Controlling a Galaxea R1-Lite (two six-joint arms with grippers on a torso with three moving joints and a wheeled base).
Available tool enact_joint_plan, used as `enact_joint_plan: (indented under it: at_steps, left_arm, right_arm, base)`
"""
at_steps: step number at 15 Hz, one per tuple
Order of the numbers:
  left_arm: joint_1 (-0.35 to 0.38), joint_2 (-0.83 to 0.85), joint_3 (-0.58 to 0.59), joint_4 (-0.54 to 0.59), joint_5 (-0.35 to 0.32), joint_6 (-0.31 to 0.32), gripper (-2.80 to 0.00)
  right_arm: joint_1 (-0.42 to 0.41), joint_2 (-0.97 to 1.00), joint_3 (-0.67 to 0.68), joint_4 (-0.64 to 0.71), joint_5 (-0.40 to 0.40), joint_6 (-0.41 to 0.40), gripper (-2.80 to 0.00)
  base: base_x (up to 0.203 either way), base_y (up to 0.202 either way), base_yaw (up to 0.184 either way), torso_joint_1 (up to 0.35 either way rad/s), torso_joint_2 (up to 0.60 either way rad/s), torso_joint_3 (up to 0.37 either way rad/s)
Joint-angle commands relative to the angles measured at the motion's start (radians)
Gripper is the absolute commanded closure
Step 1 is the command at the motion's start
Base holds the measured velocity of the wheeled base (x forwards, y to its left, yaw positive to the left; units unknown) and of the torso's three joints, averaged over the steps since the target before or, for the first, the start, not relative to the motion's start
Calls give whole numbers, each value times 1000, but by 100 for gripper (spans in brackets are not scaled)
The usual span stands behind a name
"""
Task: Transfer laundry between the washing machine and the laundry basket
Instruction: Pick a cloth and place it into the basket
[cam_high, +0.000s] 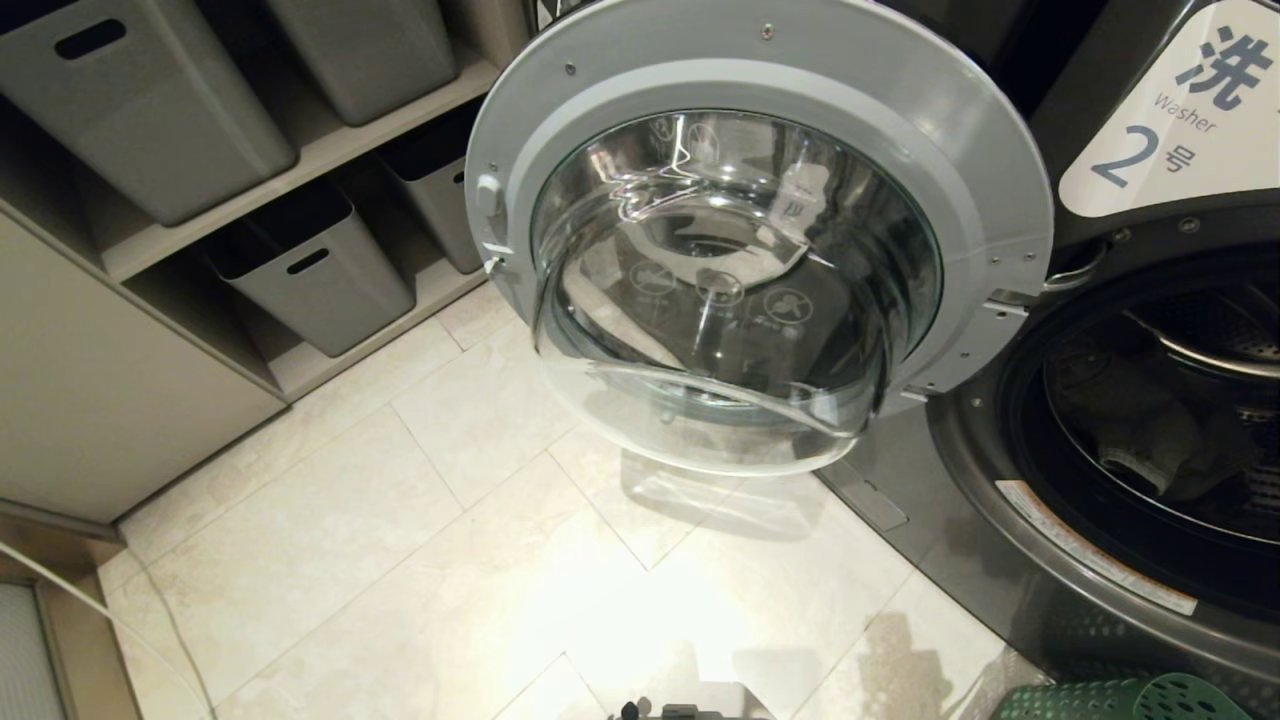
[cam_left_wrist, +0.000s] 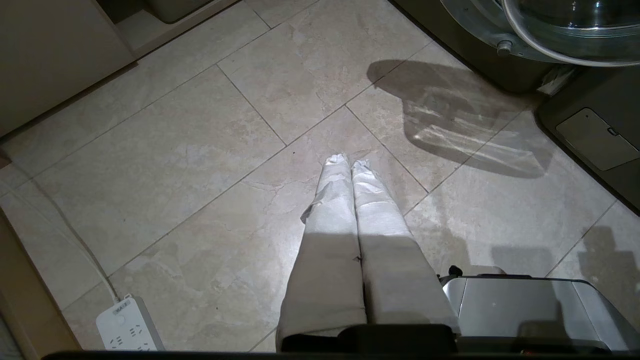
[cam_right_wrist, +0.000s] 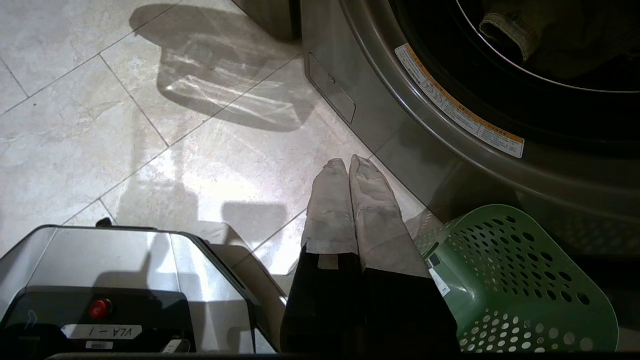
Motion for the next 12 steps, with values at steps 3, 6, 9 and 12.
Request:
enact_joint_plan:
  at_steps: [3, 6, 9, 12]
  left_arm:
    - [0, 0, 2, 0, 0, -2, 0]
    - [0, 0, 2, 1, 0, -1, 0]
    - [0, 0, 2, -1, 0, 3, 0]
    - [0, 0, 2, 0, 0, 1, 0]
  right_arm:
    - [0, 1, -2, 1, -4, -22, 0]
    - [-1, 35, -134, 17, -4, -74, 0]
    - [-3, 302, -297, 40, -5, -78, 0]
    - [-3, 657, -434, 24, -4, -84, 0]
  base:
    - [0, 0, 0, 0, 0, 0]
    - [0, 0, 0, 0, 0, 0]
    - [0, 0, 0, 0, 0, 0]
    - [0, 0, 0, 0, 0, 0]
